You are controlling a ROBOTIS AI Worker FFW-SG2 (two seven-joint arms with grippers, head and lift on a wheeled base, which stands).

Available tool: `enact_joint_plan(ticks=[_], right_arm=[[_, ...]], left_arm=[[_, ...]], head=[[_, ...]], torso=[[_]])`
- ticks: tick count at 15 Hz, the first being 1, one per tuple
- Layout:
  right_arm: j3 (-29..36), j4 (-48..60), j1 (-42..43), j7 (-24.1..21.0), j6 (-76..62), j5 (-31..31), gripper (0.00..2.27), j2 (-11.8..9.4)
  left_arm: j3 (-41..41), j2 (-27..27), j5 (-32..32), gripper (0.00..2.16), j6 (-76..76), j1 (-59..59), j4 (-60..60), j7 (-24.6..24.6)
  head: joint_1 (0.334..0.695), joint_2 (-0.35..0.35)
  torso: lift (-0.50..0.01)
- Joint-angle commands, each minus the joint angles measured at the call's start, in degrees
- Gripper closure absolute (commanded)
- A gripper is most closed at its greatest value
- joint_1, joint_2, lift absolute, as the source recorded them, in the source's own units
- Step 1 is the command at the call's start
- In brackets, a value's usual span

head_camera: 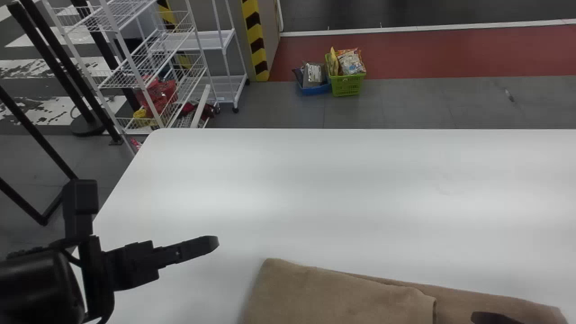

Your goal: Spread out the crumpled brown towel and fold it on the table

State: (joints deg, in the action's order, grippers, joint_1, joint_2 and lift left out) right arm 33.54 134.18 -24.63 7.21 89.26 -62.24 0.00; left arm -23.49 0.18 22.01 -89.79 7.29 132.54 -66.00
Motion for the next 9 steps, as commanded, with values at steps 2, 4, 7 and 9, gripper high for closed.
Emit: enact_joint_plan(ticks=[2, 4, 7, 9], right_arm=[[-1.0, -0.3, -0.5, -1.8, 0.8, -1.4, 0.19, 0.1], [-2.3, -0.3, -0.5, -3.8, 0.8, -1.8, 0.21, 0.1], [-4.5, -0.6, -0.9, -6.2, 0.8, -2.3, 0.22, 0.1], [-5.8, -1.5, -0.9, -8.1, 0.8, -2.9, 0.22, 0.1]], left_arm=[[-0.2, -0.3, 0.0, 0.07, -0.2, 0.0, -0.3, 0.0], [-0.3, -0.3, 0.0, 0.07, -0.2, 0.0, -0.4, -0.1], [-0.9, -0.3, -0.1, 0.07, -0.2, 0.3, -0.5, -0.2], [-1.4, -0.3, -0.3, 0.07, -0.2, 0.6, -0.7, -0.3]], head=[[0.695, 0.186], [0.695, 0.192], [0.695, 0.213], [0.695, 0.228]], torso=[[-0.127], [-0.127], [-0.127], [-0.127]])
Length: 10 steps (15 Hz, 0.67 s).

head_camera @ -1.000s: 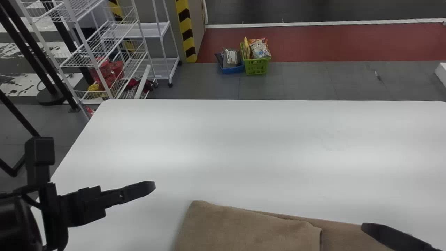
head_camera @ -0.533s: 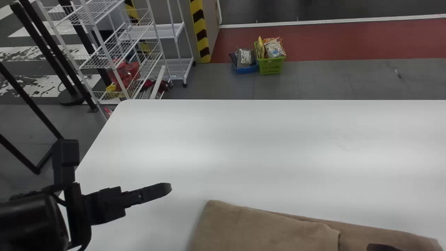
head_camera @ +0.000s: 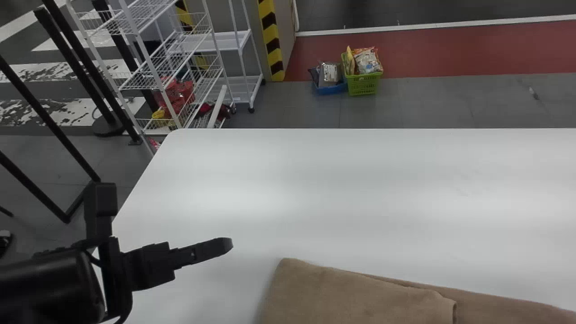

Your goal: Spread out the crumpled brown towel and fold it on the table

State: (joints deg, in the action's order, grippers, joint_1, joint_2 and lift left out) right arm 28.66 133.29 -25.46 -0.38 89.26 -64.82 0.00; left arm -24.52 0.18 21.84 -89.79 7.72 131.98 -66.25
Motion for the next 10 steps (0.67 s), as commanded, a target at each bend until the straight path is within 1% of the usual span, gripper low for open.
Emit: enact_joint_plan(ticks=[1, 2, 4, 10], right_arm=[[-1.1, -1.3, 0.0, -1.0, 0.8, -0.7, 0.22, 0.1], [-1.4, -1.4, -0.1, -1.3, 0.8, -0.7, 0.22, 0.1], [-1.4, -1.6, -0.1, -2.0, 0.8, -0.7, 0.29, 0.1], [-3.9, -2.3, -0.2, -4.0, 0.8, -1.2, 0.29, 0.1]], left_arm=[[-0.6, -0.3, -0.1, 0.07, -0.2, 0.2, -0.1, -0.1], [-0.9, -0.3, -0.2, 0.07, -0.2, 0.3, -0.1, -0.2], [-1.1, -0.3, -0.3, 0.07, -0.2, 0.3, -0.2, -0.4], [-1.7, -0.3, -0.6, 0.07, -0.2, 1.1, -0.1, -0.6]], head=[[0.695, 0.236], [0.695, 0.253], [0.695, 0.264], [0.695, 0.283]], torso=[[-0.127], [-0.127], [-0.127], [-0.127]])
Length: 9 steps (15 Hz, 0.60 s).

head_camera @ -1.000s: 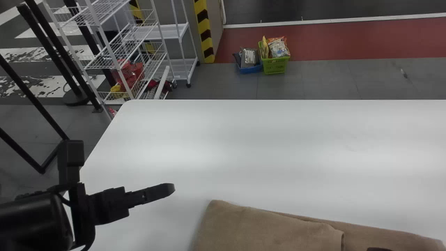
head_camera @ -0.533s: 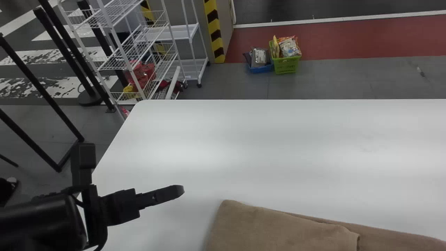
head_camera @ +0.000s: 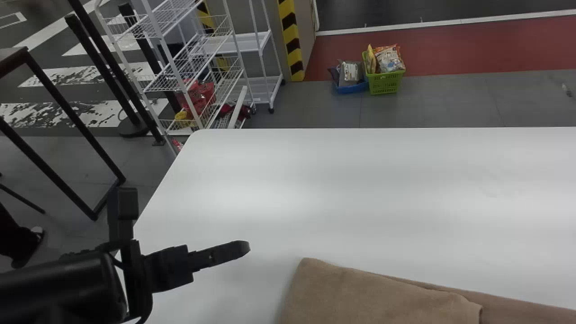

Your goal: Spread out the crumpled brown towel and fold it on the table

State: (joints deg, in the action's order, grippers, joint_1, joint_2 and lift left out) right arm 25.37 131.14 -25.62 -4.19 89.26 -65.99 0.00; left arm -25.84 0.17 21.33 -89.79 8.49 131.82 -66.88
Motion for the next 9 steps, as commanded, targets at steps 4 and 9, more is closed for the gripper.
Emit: enact_joint_plan(ticks=[4, 9], right_arm=[[-0.8, -1.5, 0.0, -1.6, 0.8, 0.0, 0.29, 0.1], [-1.9, -2.5, 0.3, -3.1, 0.8, -1.4, 0.38, 0.1]], left_arm=[[-0.9, -0.3, -0.9, 0.07, -0.2, 1.0, 0.0, 0.0], [-0.9, -0.3, -1.0, 0.07, -0.2, 1.3, 0.0, -0.1]], head=[[0.695, 0.304], [0.695, 0.314]], torso=[[-0.127], [-0.127]])
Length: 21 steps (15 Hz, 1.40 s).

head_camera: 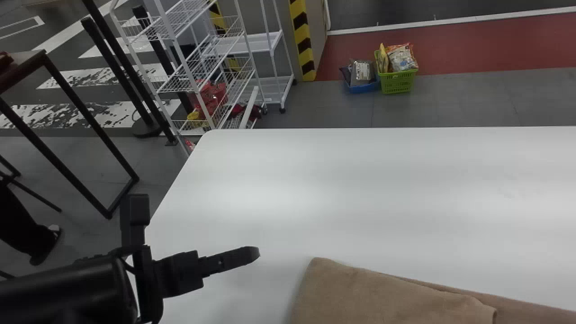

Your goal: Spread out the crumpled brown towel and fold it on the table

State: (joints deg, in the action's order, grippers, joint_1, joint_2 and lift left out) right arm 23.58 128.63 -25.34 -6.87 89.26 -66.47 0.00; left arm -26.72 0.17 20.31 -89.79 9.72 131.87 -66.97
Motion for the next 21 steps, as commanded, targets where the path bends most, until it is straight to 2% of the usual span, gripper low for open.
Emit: enact_joint_plan(ticks=[1, 11, 15, 17, 21], right_arm=[[-0.2, 0.0, 0.0, -0.6, 0.8, -1.5, 0.38, 0.1], [-0.5, -3.4, 3.2, -1.6, 0.8, -1.4, 0.50, 0.1], [-1.1, -4.4, 3.8, -1.0, 0.8, -1.5, 1.09, 0.1], [-0.9, -4.9, 4.1, -1.0, 0.8, -1.5, 1.21, 0.1], [-0.3, -4.4, 3.5, -0.7, 0.8, -3.0, 1.22, 0.1]], left_arm=[[0.0, -0.3, 0.1, 0.07, -0.2, 0.0, 0.0, 0.1], [0.0, -0.3, 0.1, 0.07, -0.2, -0.2, -1.3, 0.5], [0.0, -0.3, 0.0, 0.07, -0.2, -0.4, -1.8, 0.6], [0.0, -0.3, 0.0, 0.07, -0.2, -0.5, -1.8, 0.6], [0.1, -0.3, 0.1, 0.07, -0.2, -0.7, -1.8, 0.6]], head=[[0.695, 0.317], [0.695, 0.319], [0.695, 0.324], [0.695, 0.326], [0.695, 0.325]], torso=[[-0.127], [-0.127], [-0.127], [-0.127], [-0.127]])
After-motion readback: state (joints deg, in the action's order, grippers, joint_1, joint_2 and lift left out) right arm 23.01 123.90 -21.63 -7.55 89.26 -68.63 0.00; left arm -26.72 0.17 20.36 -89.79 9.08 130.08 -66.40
